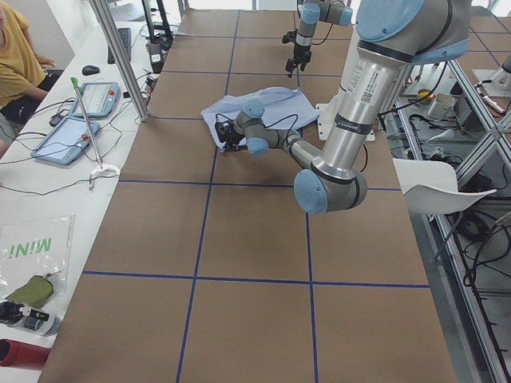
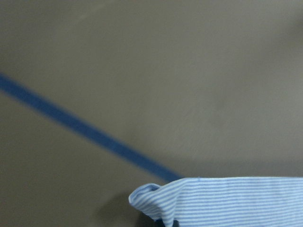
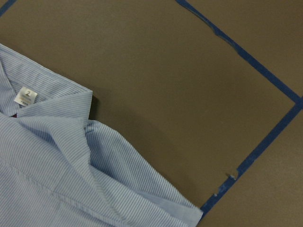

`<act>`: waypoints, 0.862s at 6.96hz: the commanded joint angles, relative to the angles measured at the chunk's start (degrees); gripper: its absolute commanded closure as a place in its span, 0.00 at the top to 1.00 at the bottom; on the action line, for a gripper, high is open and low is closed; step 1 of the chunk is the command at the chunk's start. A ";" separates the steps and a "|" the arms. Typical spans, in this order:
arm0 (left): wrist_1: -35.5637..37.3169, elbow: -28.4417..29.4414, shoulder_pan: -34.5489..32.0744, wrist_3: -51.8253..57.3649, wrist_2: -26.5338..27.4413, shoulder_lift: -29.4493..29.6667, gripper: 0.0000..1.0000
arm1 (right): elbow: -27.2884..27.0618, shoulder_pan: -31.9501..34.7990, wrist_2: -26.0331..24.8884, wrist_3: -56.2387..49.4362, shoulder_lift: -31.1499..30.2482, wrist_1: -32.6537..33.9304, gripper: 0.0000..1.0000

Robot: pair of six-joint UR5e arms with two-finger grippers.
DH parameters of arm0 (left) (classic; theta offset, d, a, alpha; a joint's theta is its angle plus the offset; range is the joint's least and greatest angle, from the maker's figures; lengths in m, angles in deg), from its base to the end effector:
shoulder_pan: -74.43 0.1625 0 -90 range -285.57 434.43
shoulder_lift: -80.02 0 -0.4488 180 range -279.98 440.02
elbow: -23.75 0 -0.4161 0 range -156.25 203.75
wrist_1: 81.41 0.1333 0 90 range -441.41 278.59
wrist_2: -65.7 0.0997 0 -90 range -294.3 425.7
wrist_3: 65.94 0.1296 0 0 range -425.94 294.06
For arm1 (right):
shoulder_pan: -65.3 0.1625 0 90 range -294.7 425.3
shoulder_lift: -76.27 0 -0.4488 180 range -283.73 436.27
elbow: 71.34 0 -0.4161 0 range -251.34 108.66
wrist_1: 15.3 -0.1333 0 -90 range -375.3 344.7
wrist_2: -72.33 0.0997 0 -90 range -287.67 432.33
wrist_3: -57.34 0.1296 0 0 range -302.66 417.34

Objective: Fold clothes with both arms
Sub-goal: 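Grasp the bundle's far corner with the left gripper and straighten it with both, then release the shirt and draw the left gripper back while the right hovers nearby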

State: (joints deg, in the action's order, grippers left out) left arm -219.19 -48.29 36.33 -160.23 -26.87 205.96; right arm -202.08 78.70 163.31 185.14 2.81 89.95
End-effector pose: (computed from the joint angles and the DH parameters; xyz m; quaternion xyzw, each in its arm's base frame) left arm 0.5652 -0.6052 0.3597 0.1398 0.5248 -0.2922 0.7872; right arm -0.4691 -0.2465 0.2722 -0.0836 -0.3488 0.4006 0.8431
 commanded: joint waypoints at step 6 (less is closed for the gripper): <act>-3.37 -13.76 -7.86 11.05 -9.02 -11.79 0.64 | 16.36 0.77 -3.88 -9.61 13.50 -6.11 1.00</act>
State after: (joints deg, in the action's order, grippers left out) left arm -222.76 -53.35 29.53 -150.29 -33.38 201.48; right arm -189.90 80.08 159.83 181.40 14.15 85.83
